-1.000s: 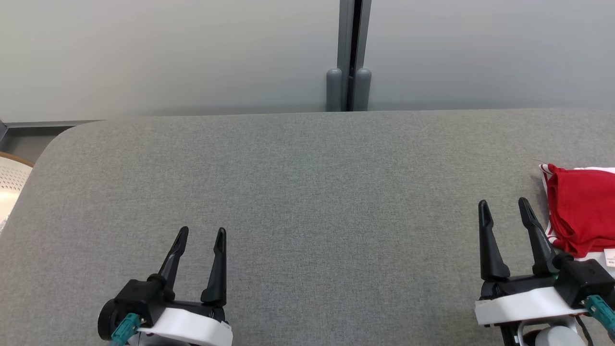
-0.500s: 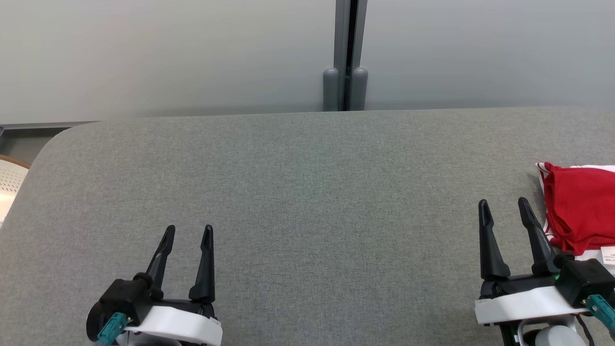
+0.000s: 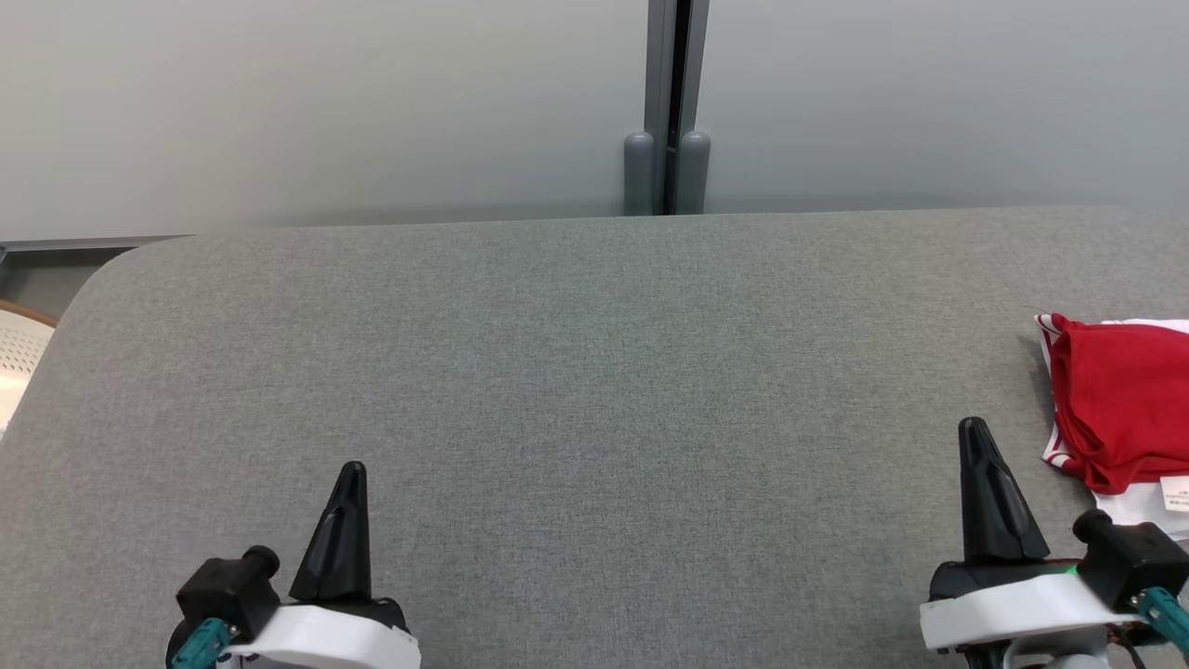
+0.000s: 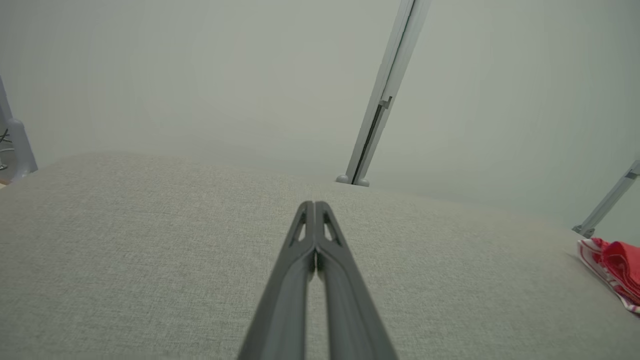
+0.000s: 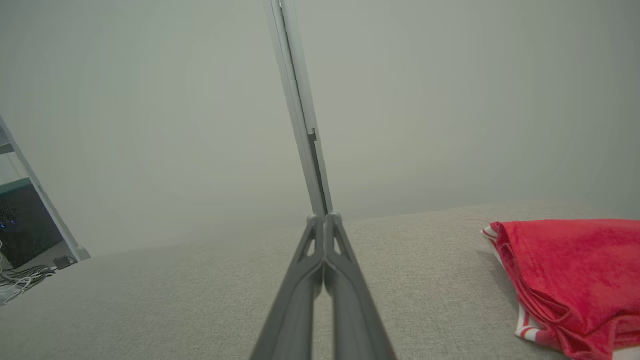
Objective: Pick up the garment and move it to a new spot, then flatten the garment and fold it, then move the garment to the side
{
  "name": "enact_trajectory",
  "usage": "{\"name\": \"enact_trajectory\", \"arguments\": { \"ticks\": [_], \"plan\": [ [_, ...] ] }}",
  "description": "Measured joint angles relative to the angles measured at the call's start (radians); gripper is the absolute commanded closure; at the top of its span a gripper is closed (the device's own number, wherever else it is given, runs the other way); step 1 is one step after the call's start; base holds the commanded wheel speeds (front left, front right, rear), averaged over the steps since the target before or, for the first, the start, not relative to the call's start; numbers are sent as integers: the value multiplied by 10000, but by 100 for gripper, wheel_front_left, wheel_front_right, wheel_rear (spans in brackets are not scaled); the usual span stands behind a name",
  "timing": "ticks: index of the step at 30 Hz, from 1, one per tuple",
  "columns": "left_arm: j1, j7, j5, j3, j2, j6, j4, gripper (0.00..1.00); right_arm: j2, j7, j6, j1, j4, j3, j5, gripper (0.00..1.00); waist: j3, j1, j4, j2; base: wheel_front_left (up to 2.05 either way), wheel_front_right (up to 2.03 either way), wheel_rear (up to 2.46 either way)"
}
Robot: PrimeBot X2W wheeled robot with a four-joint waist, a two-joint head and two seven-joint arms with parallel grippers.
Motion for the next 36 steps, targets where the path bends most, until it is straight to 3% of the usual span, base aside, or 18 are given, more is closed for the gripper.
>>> {"name": "enact_trajectory", "arguments": {
  "ticks": [13,36],
  "plan": [
    [-74,625,-2439,328,44,-174,98,100,-46,604,0,-30,127,-155,2690,100,-32,0,-59,0,0,0,0],
    [-300,1476,-5624,826,94,-428,176,100,-105,1425,-2,-228,242,-476,6171,100,-83,1,-153,0,0,0,0]
  ]
}}
